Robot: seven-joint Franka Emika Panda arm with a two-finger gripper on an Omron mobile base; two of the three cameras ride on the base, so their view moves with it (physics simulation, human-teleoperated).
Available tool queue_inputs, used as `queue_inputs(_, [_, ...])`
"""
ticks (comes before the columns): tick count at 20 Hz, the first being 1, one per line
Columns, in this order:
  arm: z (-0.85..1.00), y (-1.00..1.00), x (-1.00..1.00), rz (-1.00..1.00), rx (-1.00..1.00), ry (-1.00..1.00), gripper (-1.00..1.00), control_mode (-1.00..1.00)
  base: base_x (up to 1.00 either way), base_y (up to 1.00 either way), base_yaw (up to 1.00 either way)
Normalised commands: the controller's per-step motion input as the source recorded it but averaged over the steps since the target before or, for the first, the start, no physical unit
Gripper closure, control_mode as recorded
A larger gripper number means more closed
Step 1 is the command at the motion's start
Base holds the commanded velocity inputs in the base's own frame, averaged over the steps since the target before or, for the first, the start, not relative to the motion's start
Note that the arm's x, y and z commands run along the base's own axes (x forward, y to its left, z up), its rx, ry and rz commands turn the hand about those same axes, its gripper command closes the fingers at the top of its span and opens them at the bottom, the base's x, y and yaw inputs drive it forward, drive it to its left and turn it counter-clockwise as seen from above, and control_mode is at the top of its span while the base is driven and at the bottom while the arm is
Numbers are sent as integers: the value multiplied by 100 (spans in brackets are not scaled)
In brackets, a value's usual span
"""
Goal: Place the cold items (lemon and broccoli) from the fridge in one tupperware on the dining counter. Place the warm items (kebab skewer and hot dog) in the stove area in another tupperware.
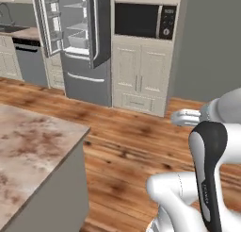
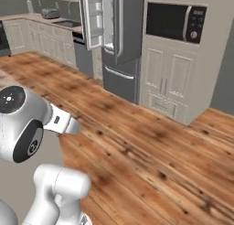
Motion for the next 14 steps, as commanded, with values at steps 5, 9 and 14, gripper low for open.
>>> queue_inputs(5, [0,0,0,0,0,0,-100,100,100,-49,43])
queue_inputs(9, [0,0,0,0,0,0,-100,100,100,-50,42])
queue_inputs(14, [0,0,0,0,0,0,-100,100,100,-44,40])
